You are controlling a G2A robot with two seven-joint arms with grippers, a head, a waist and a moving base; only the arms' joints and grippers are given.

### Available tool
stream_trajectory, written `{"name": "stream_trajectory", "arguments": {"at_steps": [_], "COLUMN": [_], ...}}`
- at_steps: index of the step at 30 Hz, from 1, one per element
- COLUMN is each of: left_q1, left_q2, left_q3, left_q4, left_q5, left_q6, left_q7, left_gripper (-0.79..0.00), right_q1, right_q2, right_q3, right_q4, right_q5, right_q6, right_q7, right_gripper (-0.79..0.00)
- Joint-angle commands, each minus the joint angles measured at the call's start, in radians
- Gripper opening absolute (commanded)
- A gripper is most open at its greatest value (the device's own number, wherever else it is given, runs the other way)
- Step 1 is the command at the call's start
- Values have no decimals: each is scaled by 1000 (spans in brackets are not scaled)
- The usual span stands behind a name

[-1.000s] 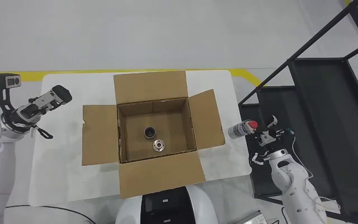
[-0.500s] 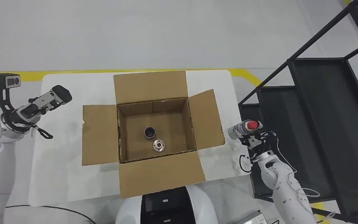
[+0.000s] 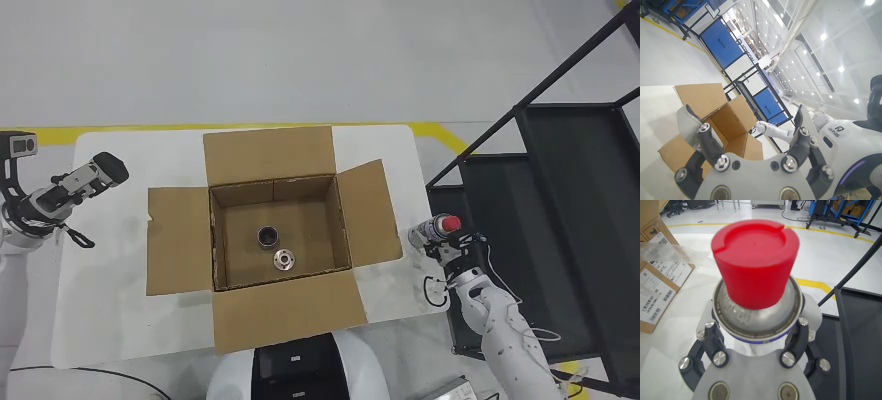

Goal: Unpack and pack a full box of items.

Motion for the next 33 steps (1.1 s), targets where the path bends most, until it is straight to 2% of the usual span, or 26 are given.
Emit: {"name": "stream_trajectory", "arguments": {"at_steps": [1,9,20,33], "left_q1": [0,0,0,0], "left_q2": [0,0,0,0], "left_q3": [0,0,0,0], "left_q4": [0,0,0,0], "left_q5": [0,0,0,0], "left_q6": [0,0,0,0], "left_q7": [0,0,0,0], "left_gripper": [0,0,0,0], "right_q1": [1,1,-52,-232], "right_q2": [1,1,8,15], "right_q3": [0,-2,38,167], "right_q4": [-1,-14,-125,-486], "right_q5": [1,59,165,330], "right_q6": [-6,-54,-138,-170], "right_q7": [5,25,40,-6], "right_gripper": [-785,-785,-785,-785]}}
